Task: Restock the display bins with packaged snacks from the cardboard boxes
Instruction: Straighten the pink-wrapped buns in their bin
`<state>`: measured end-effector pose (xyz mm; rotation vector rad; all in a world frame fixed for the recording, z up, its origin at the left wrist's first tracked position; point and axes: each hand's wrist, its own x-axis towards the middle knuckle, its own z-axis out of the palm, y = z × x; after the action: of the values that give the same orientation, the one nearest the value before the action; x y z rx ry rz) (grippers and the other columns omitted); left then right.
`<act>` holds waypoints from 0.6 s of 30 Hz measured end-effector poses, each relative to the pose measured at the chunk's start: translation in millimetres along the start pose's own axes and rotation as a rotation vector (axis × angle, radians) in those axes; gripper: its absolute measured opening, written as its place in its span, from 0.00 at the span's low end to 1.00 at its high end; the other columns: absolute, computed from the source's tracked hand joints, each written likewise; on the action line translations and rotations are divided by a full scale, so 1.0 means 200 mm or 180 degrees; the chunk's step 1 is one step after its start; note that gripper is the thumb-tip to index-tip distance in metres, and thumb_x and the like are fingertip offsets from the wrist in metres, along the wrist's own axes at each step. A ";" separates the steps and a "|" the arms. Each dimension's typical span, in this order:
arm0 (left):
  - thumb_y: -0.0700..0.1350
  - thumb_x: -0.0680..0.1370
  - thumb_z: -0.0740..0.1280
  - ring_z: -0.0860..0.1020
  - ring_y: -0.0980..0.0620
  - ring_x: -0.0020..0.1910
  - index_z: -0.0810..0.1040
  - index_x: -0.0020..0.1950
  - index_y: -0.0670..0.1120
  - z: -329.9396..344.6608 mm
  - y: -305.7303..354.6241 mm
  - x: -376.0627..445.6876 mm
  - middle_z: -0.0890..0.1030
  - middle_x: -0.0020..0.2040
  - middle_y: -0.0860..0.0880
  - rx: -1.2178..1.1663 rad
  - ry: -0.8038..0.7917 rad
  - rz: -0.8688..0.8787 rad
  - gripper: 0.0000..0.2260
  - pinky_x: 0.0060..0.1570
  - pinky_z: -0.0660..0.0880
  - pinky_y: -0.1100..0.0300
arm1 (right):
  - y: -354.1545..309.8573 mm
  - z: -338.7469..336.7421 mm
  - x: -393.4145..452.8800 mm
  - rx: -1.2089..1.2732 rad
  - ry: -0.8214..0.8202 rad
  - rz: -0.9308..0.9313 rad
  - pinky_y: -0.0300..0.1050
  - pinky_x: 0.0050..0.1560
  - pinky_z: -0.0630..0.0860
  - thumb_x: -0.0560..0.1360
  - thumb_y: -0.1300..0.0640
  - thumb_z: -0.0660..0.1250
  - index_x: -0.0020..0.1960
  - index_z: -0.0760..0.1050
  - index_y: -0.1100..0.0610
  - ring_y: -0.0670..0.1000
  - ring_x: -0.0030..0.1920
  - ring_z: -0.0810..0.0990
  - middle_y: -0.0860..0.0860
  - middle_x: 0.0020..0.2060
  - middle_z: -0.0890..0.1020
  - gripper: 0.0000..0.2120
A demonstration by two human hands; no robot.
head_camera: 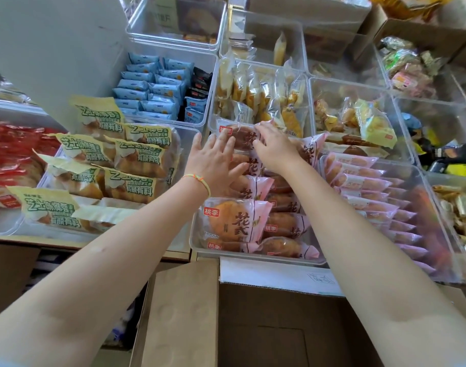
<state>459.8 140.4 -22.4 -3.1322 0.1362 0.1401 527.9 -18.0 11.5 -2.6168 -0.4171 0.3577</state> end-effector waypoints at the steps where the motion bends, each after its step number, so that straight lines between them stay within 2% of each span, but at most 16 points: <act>1: 0.67 0.80 0.44 0.56 0.45 0.78 0.54 0.80 0.48 -0.01 0.00 0.00 0.55 0.80 0.46 -0.0009 0.0130 -0.0017 0.34 0.75 0.48 0.40 | 0.01 -0.01 -0.01 0.0084 0.0097 -0.0047 0.51 0.75 0.58 0.82 0.59 0.56 0.77 0.64 0.56 0.53 0.77 0.60 0.52 0.77 0.65 0.23; 3: 0.64 0.81 0.48 0.59 0.44 0.77 0.57 0.79 0.47 -0.03 0.02 0.01 0.61 0.78 0.44 -0.0045 0.0436 0.0002 0.32 0.74 0.52 0.41 | 0.05 -0.02 -0.03 0.0258 0.0566 -0.0106 0.52 0.75 0.61 0.78 0.64 0.56 0.75 0.68 0.57 0.54 0.75 0.63 0.54 0.74 0.69 0.25; 5: 0.63 0.80 0.50 0.56 0.44 0.78 0.56 0.79 0.48 -0.06 0.05 0.06 0.59 0.79 0.44 -0.0098 0.0543 0.0107 0.31 0.74 0.52 0.41 | 0.13 -0.04 -0.06 0.0082 0.0971 0.0019 0.51 0.76 0.60 0.76 0.66 0.57 0.74 0.67 0.59 0.55 0.74 0.64 0.56 0.73 0.70 0.27; 6: 0.64 0.80 0.49 0.53 0.43 0.79 0.55 0.80 0.48 -0.06 0.07 0.09 0.56 0.80 0.44 -0.0118 0.0495 0.0173 0.32 0.75 0.51 0.41 | 0.19 -0.05 -0.07 -0.0180 0.0946 0.0170 0.52 0.77 0.57 0.76 0.64 0.58 0.76 0.64 0.58 0.56 0.76 0.62 0.57 0.74 0.67 0.28; 9: 0.69 0.76 0.42 0.46 0.41 0.80 0.47 0.81 0.52 -0.05 0.14 0.16 0.48 0.81 0.45 -0.0166 0.0201 0.0305 0.37 0.76 0.46 0.39 | 0.35 -0.05 -0.09 -0.0974 0.0168 0.0521 0.58 0.78 0.46 0.78 0.49 0.65 0.81 0.52 0.55 0.57 0.80 0.52 0.56 0.80 0.56 0.37; 11: 0.70 0.76 0.42 0.45 0.41 0.80 0.45 0.81 0.54 -0.02 0.16 0.18 0.47 0.81 0.45 -0.0208 0.0111 0.0289 0.37 0.76 0.43 0.39 | 0.41 -0.04 -0.08 -0.1170 -0.0069 0.0464 0.60 0.78 0.44 0.76 0.42 0.68 0.81 0.49 0.52 0.56 0.80 0.51 0.54 0.80 0.55 0.42; 18: 0.72 0.75 0.39 0.41 0.42 0.80 0.41 0.81 0.56 0.03 0.17 0.18 0.44 0.81 0.47 -0.0203 0.0045 0.0216 0.37 0.76 0.40 0.40 | 0.48 0.01 0.00 -0.1413 0.0181 0.0395 0.62 0.77 0.42 0.77 0.42 0.68 0.81 0.47 0.49 0.56 0.80 0.49 0.54 0.80 0.55 0.42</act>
<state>492.0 104.3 -31.7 -3.1940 0.2432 0.1250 549.1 -97.9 -36.3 -3.0874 -0.3468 0.2513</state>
